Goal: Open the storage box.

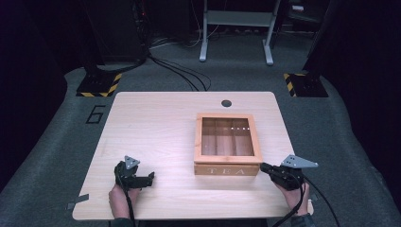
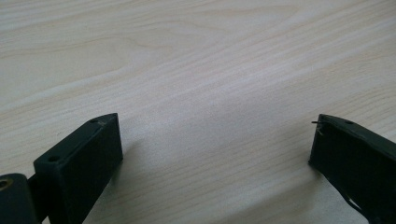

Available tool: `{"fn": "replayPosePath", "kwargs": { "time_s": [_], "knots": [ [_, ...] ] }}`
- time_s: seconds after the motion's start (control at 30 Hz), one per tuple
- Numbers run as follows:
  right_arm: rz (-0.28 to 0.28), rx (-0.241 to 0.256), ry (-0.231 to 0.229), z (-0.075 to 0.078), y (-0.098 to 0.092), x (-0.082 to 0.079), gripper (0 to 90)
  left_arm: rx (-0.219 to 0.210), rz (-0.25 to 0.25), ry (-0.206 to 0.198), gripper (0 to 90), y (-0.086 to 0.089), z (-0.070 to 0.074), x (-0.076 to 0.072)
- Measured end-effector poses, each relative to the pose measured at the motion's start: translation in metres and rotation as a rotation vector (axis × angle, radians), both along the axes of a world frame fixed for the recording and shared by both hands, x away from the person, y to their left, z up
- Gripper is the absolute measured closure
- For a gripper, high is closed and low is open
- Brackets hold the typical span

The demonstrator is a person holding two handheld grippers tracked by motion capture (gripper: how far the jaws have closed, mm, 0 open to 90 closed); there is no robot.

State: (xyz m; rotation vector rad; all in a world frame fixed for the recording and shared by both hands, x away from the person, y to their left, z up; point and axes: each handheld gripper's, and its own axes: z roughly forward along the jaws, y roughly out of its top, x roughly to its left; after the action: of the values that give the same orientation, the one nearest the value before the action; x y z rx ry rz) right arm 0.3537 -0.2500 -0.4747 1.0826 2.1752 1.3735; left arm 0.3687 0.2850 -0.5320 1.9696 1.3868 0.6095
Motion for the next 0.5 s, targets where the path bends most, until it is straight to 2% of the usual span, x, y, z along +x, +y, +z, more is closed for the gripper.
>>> {"fn": "replayPosePath", "kwargs": {
  "time_s": [0.2, 0.23, 0.5],
  "knots": [
    [-0.006, 0.004, -0.028, 0.005, 0.001, -0.001, 85.4, 0.000, 0.000, 0.000, 2.1, 0.000, 0.000, 0.000],
    [-0.005, 0.009, -0.044, 0.006, 0.001, 0.000, 85.4, 0.000, 0.000, 0.000, 2.1, 0.000, 0.000, 0.000],
    [-0.013, 0.017, -0.071, 0.012, 0.004, 0.003, 85.5, 0.000, 0.000, 0.000, 2.1, 0.000, 0.000, 0.000]
  ]
}}
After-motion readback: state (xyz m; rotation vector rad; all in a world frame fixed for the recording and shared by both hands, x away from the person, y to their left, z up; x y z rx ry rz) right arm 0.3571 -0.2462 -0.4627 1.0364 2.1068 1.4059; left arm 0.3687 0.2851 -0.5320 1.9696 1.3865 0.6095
